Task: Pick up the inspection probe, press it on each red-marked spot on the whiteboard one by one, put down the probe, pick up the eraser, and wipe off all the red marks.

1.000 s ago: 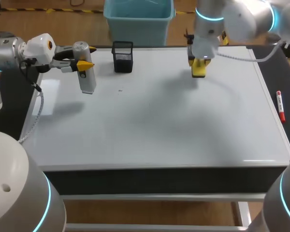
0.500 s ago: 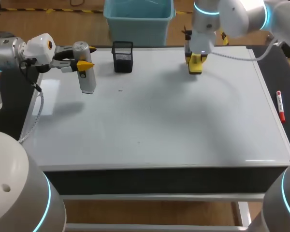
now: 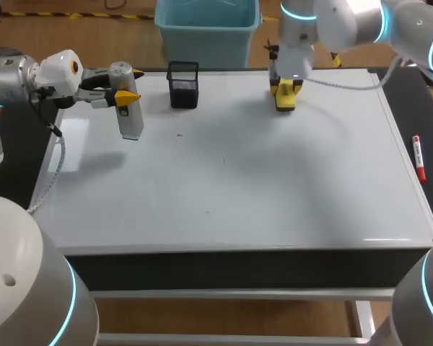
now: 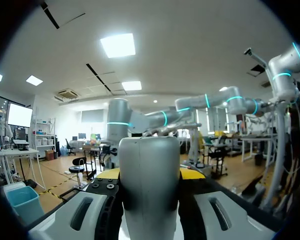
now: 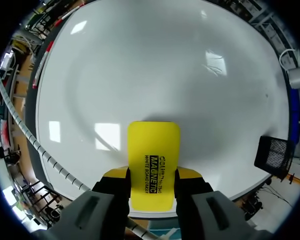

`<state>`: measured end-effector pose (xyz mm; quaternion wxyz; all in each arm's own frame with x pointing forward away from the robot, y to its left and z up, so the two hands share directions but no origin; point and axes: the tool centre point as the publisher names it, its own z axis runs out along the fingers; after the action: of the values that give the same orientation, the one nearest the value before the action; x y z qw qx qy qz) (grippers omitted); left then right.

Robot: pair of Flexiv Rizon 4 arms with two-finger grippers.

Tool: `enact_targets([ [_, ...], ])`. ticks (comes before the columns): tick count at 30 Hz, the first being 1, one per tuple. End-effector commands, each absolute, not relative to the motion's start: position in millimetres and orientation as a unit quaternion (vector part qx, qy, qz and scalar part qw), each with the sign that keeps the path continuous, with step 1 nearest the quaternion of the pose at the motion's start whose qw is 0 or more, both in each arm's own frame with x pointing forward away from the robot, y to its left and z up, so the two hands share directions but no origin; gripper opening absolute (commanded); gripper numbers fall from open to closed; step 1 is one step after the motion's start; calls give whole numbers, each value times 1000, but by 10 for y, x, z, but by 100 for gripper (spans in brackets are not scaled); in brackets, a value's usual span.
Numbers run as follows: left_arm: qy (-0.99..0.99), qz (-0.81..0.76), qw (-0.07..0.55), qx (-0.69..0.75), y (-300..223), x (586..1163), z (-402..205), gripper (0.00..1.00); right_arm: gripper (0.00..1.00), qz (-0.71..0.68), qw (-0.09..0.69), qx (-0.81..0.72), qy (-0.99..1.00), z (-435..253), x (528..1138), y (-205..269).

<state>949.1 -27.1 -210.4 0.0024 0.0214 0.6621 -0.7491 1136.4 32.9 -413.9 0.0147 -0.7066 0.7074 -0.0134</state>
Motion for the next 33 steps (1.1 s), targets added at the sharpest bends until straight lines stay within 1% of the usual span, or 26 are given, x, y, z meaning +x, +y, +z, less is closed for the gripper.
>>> enact_targets([
  [1,662,-750,2,22,-272,9501,-2099,0,0,-6,-1,-708,706,-4191,11469,350],
  [15,662,-750,2,22,-272,9501,-2099,0,0,-10,-16,-706,708,-4288,11478,393],
  [16,662,-750,2,22,-272,9501,-2099,0,2,-11,-16,-706,708,-4298,11475,394],
  [18,662,-750,2,22,-272,9501,-2099,0,20,-12,-19,-706,708,-4315,11464,397],
  [20,662,-750,2,22,-272,9501,-2099,0,33,-12,-21,-706,708,-4325,11449,402],
  [21,662,-750,2,22,-272,9501,-2099,0,47,-13,-22,-706,708,-4325,11439,406],
  [22,662,-750,2,22,-272,9501,-2099,0,67,-14,-23,-705,708,-4318,11427,406],
  [23,662,-750,2,22,-272,9501,-2099,0,100,-15,-22,-704,709,-4300,11409,402],
  [33,662,-750,2,22,-272,9501,-2099,0,100,-1,24,-647,762,-3965,11276,220],
])
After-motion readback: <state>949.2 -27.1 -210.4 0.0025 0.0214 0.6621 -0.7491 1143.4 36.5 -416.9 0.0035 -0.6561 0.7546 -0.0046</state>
